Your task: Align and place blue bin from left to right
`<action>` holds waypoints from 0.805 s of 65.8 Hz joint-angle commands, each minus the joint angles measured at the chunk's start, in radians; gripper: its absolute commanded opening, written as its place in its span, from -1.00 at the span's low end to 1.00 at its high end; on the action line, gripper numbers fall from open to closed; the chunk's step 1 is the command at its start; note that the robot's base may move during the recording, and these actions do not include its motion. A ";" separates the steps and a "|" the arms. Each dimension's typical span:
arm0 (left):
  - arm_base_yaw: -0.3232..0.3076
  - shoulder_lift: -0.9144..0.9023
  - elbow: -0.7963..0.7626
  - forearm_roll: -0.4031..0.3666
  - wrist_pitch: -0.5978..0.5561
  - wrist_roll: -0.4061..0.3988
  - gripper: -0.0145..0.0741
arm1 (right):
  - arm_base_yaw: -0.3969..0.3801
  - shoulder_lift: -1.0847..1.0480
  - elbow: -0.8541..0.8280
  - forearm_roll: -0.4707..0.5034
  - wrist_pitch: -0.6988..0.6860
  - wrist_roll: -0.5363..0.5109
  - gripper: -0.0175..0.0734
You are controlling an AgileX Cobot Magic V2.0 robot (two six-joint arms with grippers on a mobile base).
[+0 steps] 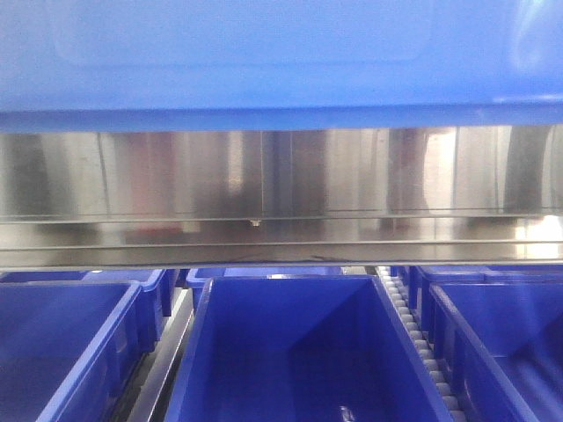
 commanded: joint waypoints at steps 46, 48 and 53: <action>-0.012 0.000 -0.011 -0.017 -0.158 -0.006 -0.92 | 0.009 0.000 -0.010 -0.020 -0.230 0.007 -0.79; -0.012 0.000 -0.011 -0.017 -0.158 -0.006 -0.92 | 0.009 0.000 -0.010 -0.020 -0.230 0.007 -0.79; -0.012 0.000 -0.011 -0.015 -0.158 -0.006 -0.92 | 0.009 0.000 -0.010 -0.020 -0.230 0.007 -0.79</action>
